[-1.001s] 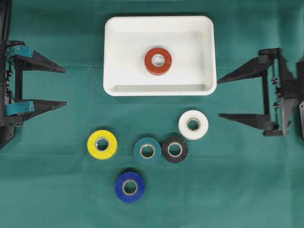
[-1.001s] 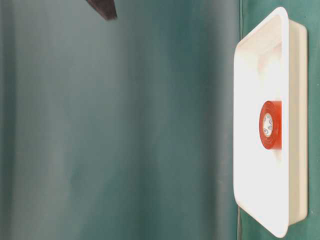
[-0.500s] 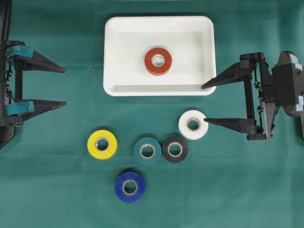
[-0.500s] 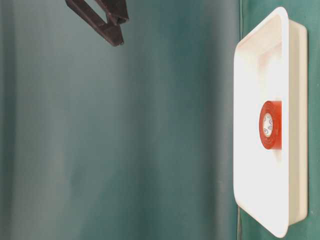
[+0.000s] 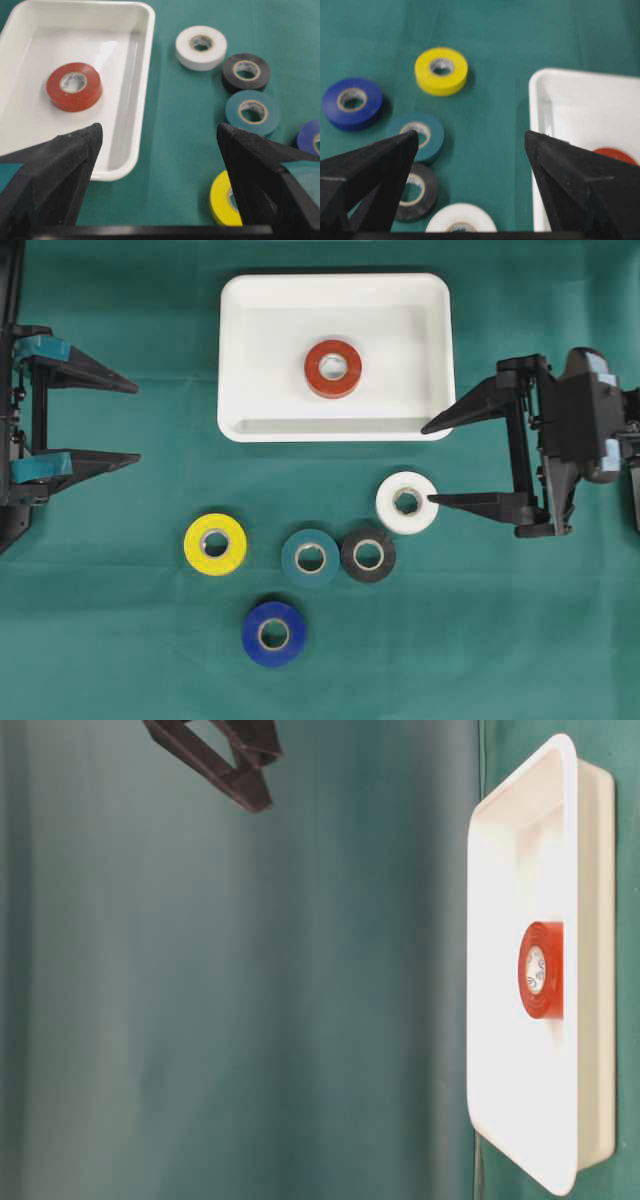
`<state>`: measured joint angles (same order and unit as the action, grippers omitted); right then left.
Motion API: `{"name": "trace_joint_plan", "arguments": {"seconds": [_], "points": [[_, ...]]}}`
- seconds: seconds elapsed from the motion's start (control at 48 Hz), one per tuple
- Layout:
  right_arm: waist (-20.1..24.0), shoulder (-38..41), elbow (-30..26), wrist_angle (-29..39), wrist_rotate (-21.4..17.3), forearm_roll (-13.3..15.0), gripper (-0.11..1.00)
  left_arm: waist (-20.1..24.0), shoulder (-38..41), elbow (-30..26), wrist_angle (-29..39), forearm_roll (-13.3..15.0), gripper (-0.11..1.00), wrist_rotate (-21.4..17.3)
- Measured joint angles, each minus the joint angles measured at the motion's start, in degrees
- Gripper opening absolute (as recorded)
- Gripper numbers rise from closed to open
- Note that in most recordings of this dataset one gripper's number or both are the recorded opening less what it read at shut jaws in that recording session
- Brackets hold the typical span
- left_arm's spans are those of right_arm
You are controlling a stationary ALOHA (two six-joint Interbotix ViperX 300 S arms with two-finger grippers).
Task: Pick up the tape from a random location and place it into the white case.
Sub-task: 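Move the open right gripper toward the white tape roll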
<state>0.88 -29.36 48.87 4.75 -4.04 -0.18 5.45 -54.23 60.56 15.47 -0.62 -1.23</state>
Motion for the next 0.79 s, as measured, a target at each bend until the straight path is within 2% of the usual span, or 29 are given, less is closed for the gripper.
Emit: {"name": "trace_joint_plan", "arguments": {"seconds": [0.438,0.626,0.792], "points": [[0.09,8.09,-7.03,20.21,-2.99,0.00,0.91,0.00,0.09,0.00,0.00,0.00,0.94,0.00],[0.35,11.87,-9.84,25.58,-2.99,0.00,0.91,0.00,0.09,0.00,0.00,0.00,0.94,0.00],[0.44,13.27,-11.16,27.42,-2.99,0.00,0.91,0.00,0.09,0.00,0.00,0.00,0.94,0.00]]}}
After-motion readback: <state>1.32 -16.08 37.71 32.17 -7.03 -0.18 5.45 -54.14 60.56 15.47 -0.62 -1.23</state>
